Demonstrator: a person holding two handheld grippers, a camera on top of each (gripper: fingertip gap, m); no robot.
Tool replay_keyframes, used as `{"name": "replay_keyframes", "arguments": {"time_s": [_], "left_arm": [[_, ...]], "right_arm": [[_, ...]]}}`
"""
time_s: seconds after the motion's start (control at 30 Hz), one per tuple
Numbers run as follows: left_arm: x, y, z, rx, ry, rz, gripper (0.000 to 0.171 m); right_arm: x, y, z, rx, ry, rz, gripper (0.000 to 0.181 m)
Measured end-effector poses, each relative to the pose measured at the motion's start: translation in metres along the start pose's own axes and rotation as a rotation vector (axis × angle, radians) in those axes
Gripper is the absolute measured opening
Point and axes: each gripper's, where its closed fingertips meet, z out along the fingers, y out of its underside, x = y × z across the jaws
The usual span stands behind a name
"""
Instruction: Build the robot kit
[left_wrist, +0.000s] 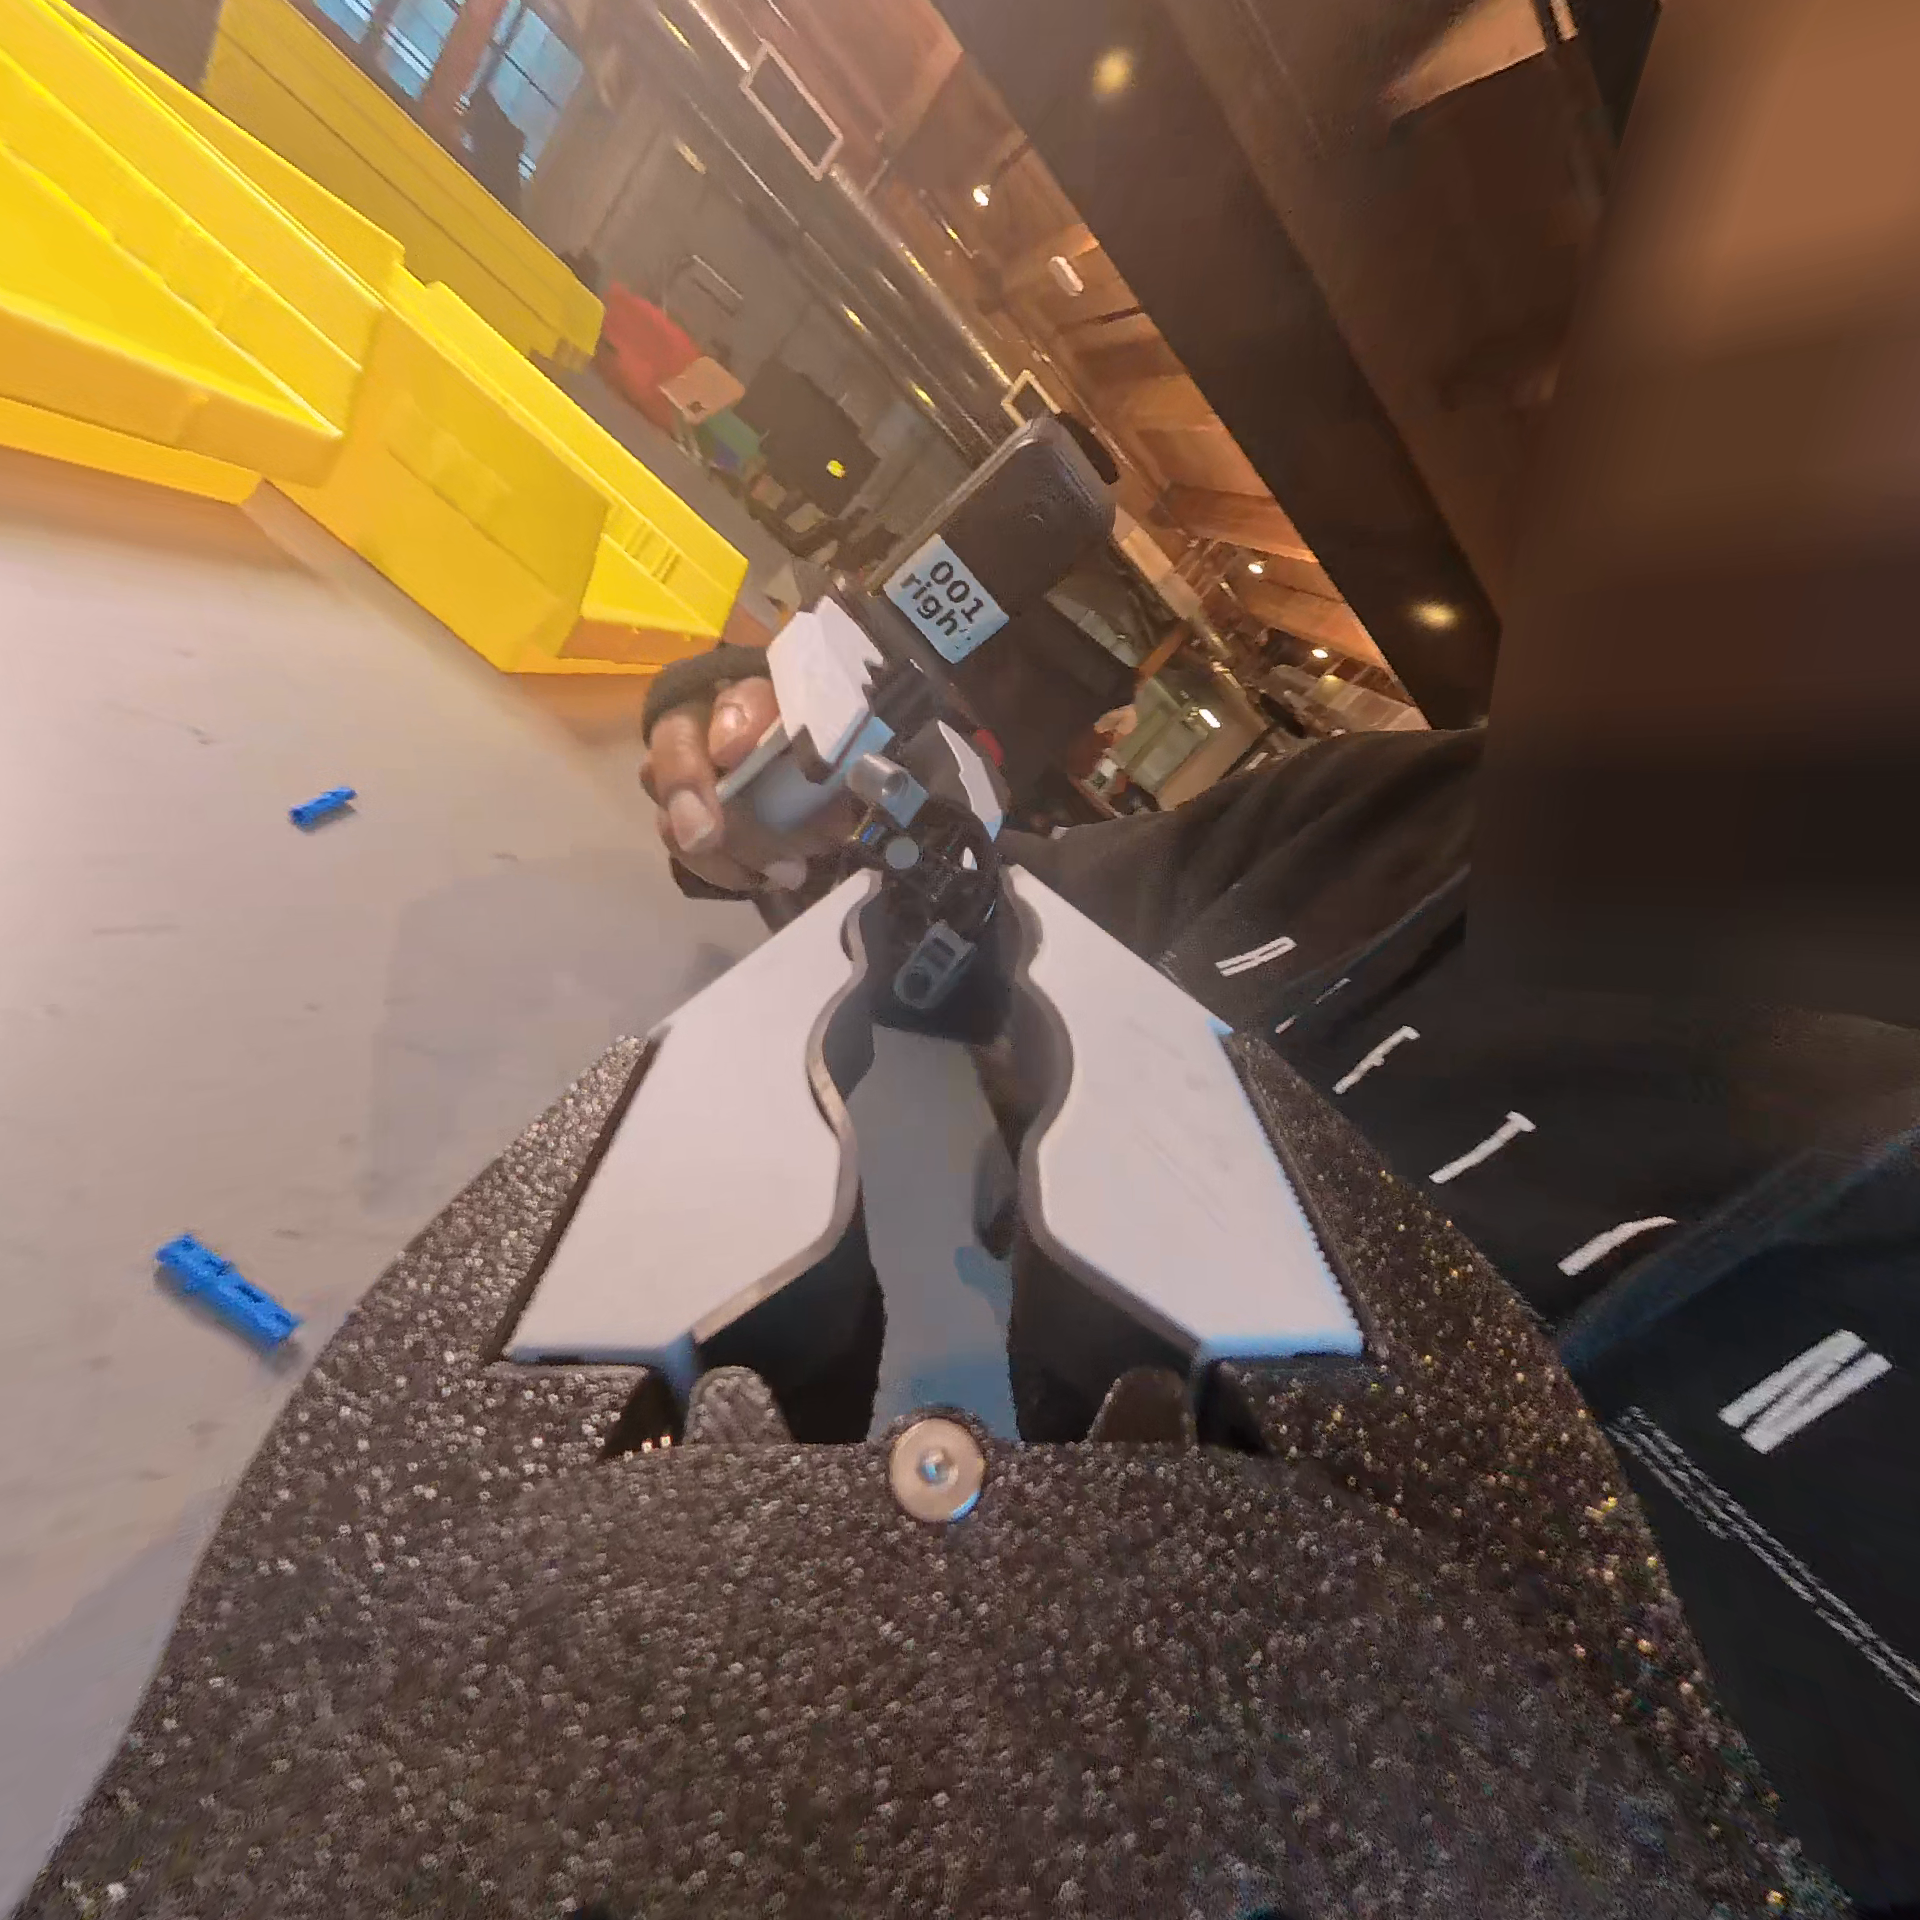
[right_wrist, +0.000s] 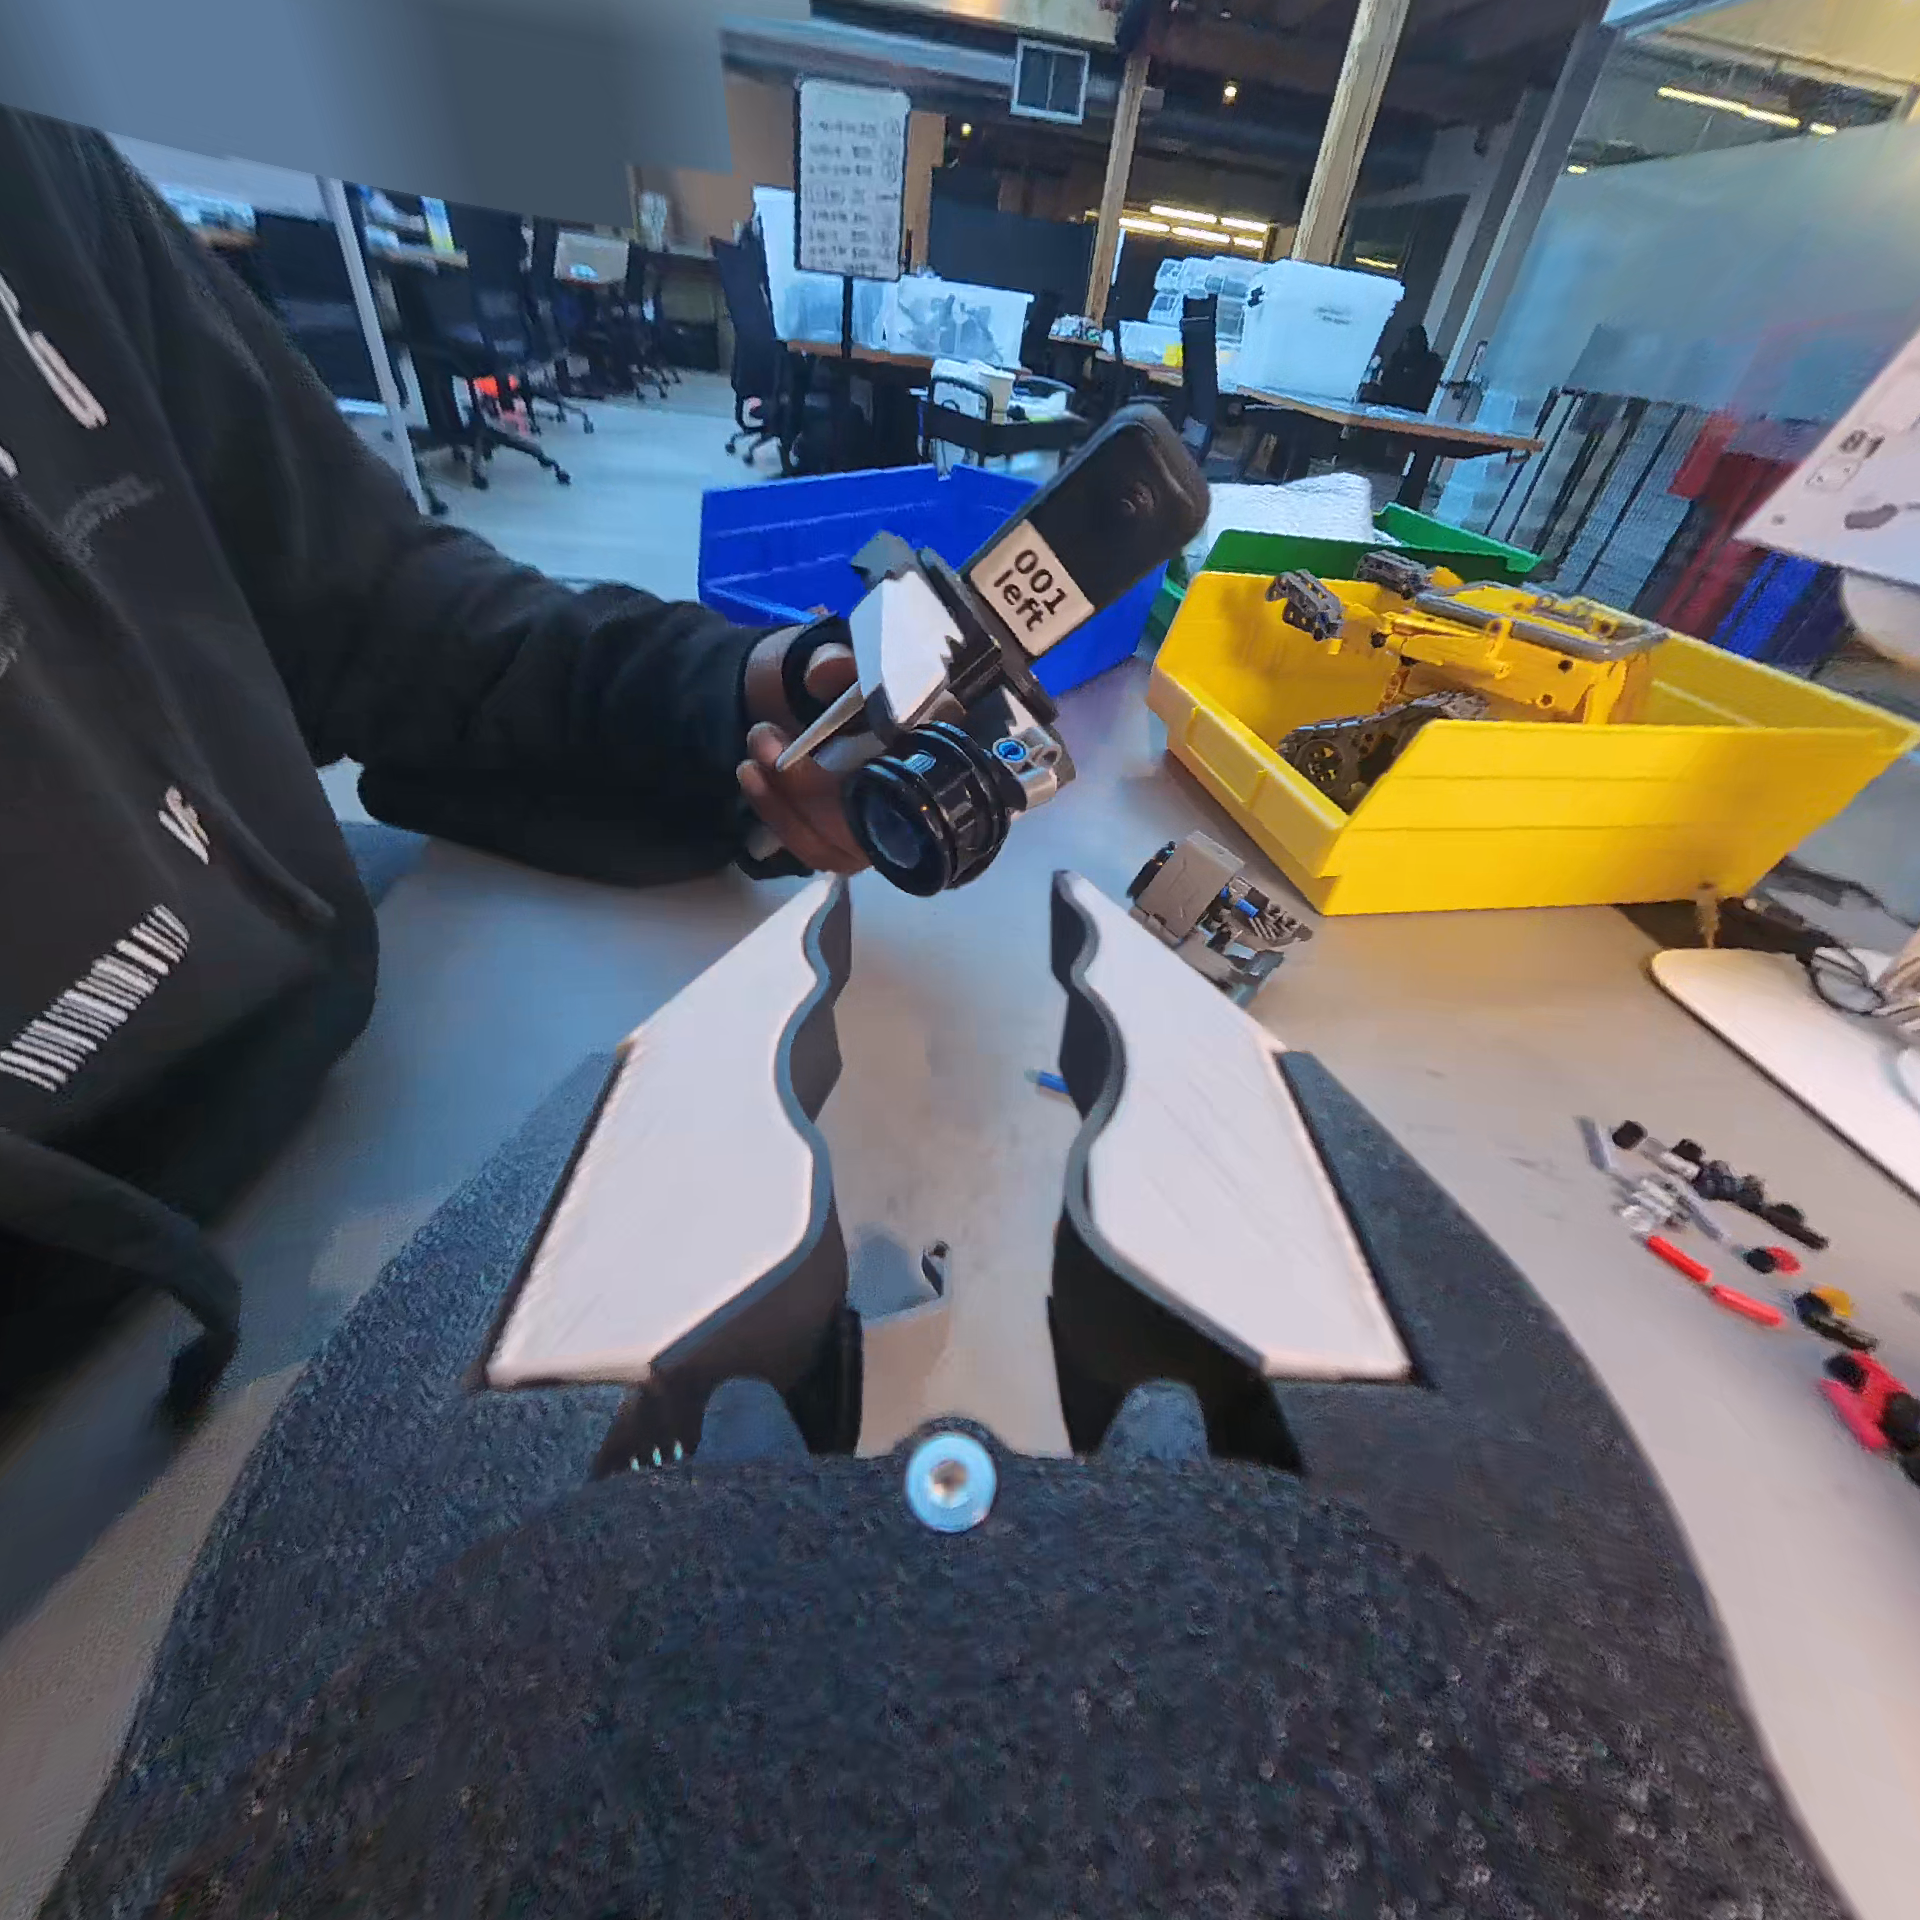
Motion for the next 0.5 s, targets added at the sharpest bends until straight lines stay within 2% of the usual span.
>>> {"name": "replay_keyframes", "arguments": {"time_s": [0.07,0.13,0.2,0.27,0.43,0.5], "left_arm": [[0.002,0.007,0.004,-0.031,0.031,-0.036,0.019],[0.003,0.015,0.01,-0.069,0.051,-0.047,0.019],[0.004,0.02,0.015,-0.089,0.057,-0.05,0.019],[0.003,0.02,0.016,-0.086,0.057,-0.052,0.019],[-0.003,0.012,0.012,-0.045,-0.003,-0.018,0.022],[-0.004,0.004,0.008,-0.006,-0.027,0.013,0.028]], "right_arm": [[-0.007,0.002,0.003,-0.031,-0.015,-0.05,0.054],[-0.014,0.003,0.008,-0.044,-0.034,-0.06,0.058],[-0.02,0.007,0.012,-0.057,-0.054,-0.071,0.045],[-0.019,0.006,0.011,-0.049,-0.051,-0.058,0.039],[-0.01,0.006,0.011,-0.029,-0.023,0.035,0.039],[-0.003,0.005,0.01,-0.013,0.0,0.071,0.039]]}}
